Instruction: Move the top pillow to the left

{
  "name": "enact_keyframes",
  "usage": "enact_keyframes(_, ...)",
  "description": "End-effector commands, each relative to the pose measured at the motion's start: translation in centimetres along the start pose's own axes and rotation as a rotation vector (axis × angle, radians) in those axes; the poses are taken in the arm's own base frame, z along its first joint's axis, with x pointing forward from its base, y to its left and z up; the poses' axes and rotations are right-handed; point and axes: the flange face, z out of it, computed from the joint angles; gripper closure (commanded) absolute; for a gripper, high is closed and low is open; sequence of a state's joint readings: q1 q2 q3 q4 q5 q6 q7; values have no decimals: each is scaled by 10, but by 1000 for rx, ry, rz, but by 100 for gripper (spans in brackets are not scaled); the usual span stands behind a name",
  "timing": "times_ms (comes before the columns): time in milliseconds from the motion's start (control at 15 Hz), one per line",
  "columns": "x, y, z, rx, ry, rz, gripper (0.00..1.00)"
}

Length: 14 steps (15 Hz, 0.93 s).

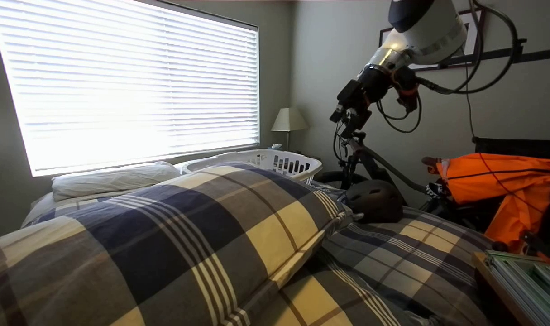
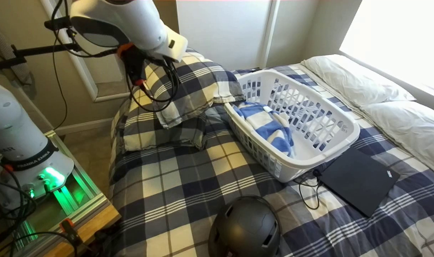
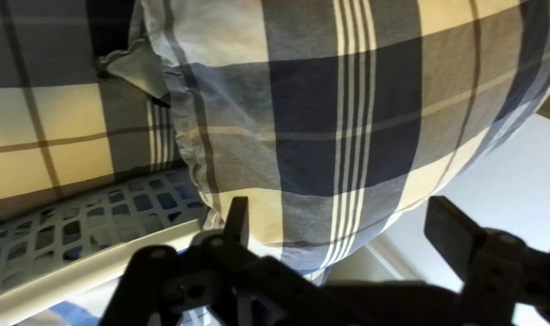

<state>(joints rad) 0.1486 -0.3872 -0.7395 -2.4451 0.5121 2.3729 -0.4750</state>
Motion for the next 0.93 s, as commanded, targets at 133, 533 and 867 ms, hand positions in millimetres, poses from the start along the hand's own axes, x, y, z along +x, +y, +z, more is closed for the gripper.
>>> enact_keyframes(133, 51, 16, 39, 120, -144, 43, 0)
enact_keyframes(533, 71, 40, 113, 122, -257, 131, 0)
enact_keyframes(867, 108, 47, 153, 53, -233, 115, 0)
